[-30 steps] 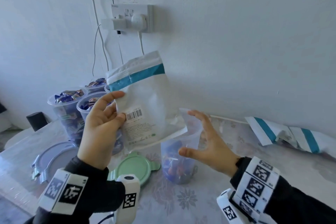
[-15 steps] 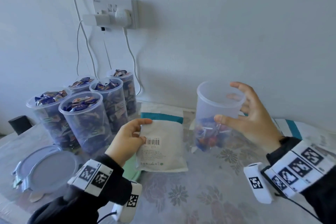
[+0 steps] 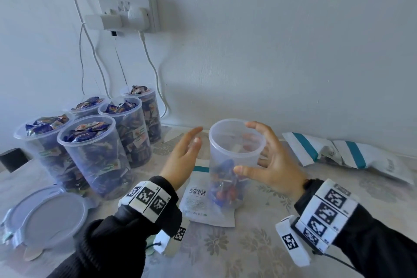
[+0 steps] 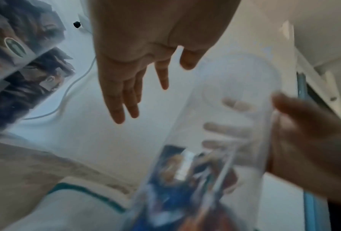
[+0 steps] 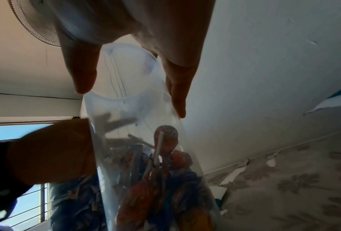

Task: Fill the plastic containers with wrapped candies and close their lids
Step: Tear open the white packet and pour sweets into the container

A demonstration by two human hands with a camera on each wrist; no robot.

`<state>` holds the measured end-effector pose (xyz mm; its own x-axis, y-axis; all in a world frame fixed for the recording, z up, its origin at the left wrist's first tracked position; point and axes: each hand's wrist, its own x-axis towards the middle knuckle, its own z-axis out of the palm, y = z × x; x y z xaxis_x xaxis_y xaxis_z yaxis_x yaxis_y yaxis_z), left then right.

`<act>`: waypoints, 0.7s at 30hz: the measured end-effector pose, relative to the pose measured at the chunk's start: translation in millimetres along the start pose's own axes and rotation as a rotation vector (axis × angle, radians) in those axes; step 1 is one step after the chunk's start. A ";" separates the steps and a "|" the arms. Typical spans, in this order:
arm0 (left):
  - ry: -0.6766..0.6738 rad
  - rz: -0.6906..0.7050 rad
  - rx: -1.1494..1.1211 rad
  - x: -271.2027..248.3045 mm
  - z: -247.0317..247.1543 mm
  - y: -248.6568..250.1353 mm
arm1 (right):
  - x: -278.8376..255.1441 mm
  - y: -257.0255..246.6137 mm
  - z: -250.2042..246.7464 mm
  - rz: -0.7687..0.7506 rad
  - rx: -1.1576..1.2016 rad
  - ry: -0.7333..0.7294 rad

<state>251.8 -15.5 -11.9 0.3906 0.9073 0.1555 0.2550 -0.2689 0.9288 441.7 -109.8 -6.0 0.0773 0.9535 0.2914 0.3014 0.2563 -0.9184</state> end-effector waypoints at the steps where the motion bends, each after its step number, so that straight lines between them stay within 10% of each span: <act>1: -0.011 0.042 -0.106 -3.9 0.0 7.7 | -0.5 1.4 1.2 0.013 -0.011 0.002; 9: -0.075 0.110 -0.299 -23.2 9.7 27.0 | -0.3 7.4 -10.3 0.000 -0.013 -0.051; 15: -0.045 0.089 -0.337 -26.1 12.1 26.1 | 27.7 57.4 -72.4 0.338 -1.136 0.030; 21: 0.182 0.253 -0.064 -31.2 24.6 20.3 | 39.9 64.6 -99.0 0.664 -1.325 0.038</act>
<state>266.5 -57.3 -6.2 0.2680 0.8587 0.4368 0.1117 -0.4781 0.8712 558.4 -71.0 -27.2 0.5623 0.8255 -0.0481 0.8268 -0.5622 0.0179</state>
